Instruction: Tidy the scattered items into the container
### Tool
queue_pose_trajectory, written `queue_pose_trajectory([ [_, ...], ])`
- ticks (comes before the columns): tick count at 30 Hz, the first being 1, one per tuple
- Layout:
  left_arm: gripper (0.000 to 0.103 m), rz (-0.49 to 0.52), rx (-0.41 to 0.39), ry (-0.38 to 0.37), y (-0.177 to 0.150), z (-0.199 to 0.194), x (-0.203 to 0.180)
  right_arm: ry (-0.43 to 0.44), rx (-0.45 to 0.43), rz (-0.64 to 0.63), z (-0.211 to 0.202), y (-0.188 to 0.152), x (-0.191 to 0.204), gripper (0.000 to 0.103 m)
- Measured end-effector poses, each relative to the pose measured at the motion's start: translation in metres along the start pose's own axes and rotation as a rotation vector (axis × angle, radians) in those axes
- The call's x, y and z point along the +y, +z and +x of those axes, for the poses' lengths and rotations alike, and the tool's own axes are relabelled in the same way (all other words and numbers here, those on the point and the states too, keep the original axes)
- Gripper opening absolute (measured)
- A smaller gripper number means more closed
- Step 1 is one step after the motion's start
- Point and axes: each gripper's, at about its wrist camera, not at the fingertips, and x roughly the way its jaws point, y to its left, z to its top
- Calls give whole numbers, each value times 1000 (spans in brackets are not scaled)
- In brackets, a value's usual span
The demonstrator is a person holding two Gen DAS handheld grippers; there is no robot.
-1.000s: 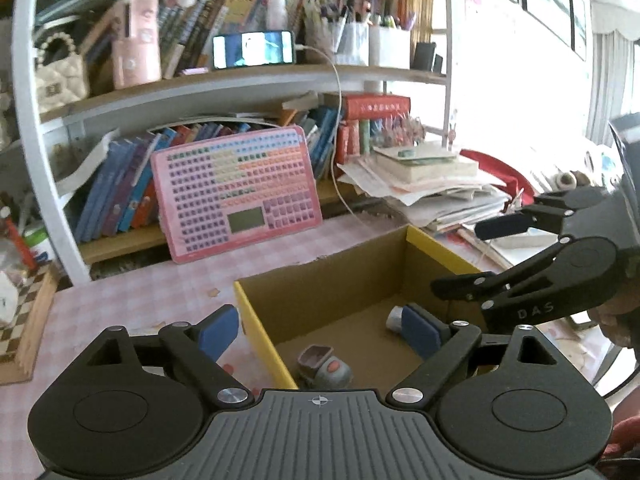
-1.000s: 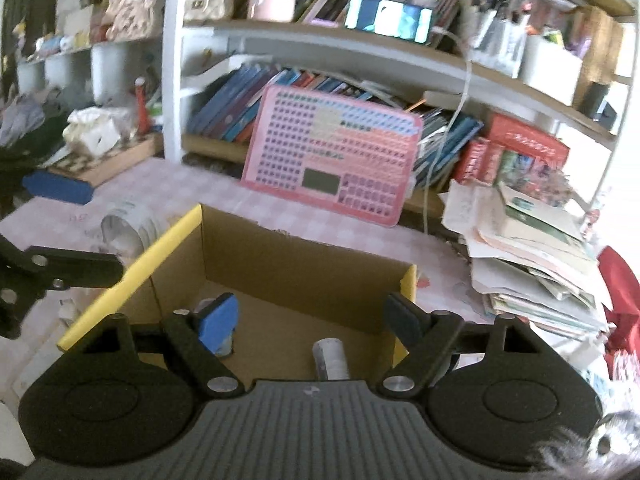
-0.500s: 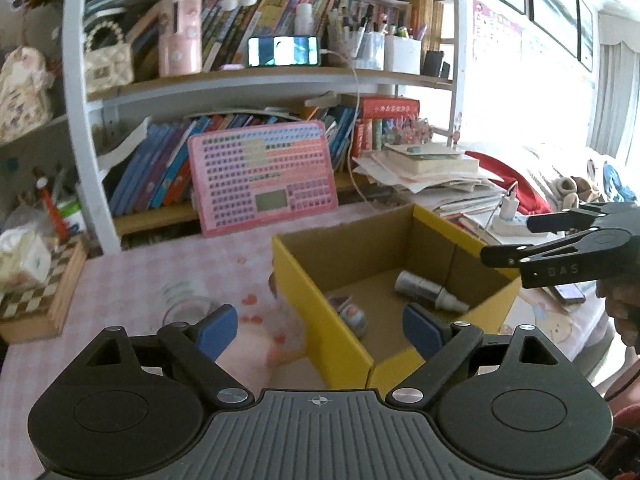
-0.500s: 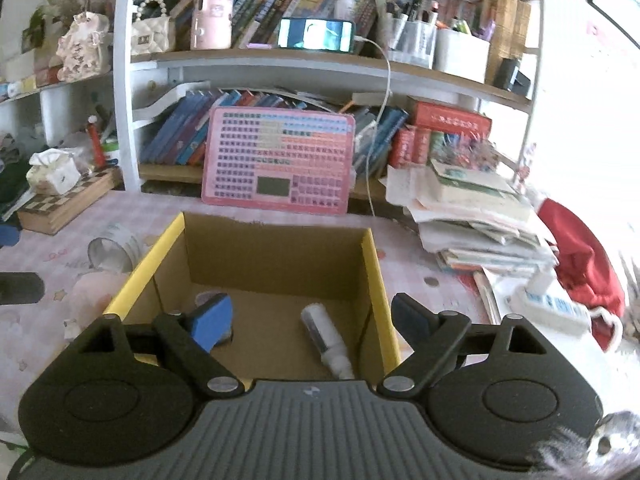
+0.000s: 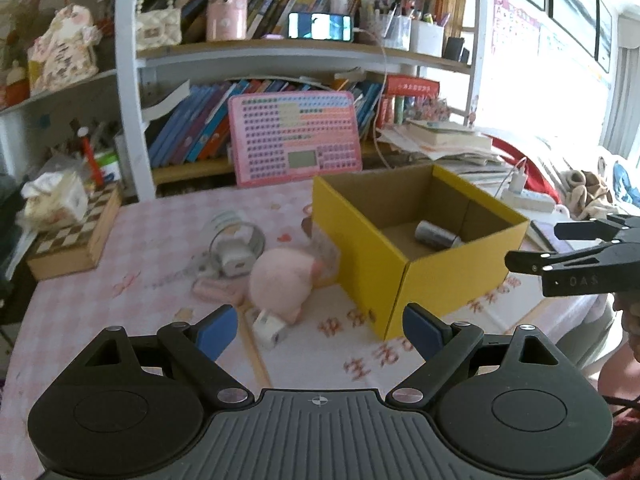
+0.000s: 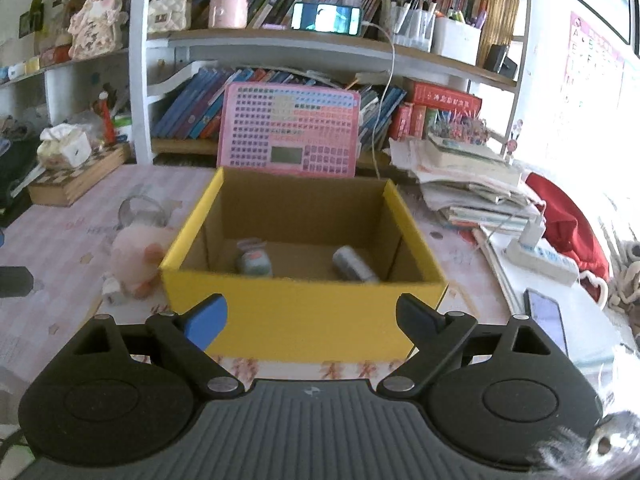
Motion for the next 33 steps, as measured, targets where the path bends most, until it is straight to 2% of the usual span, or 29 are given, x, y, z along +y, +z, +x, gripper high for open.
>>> queue_pose_trajectory([
  [16,92,-18,40,26,-38,-26,28,48,45,-71,-18,-29,64,92],
  [22,92,-32,92,20,-53,-21,34,96,113,-100,-13,-36,85,94],
  [33,92,-29,110,15,-62,-26,40,176,109,-272,-13,-39,132,94],
])
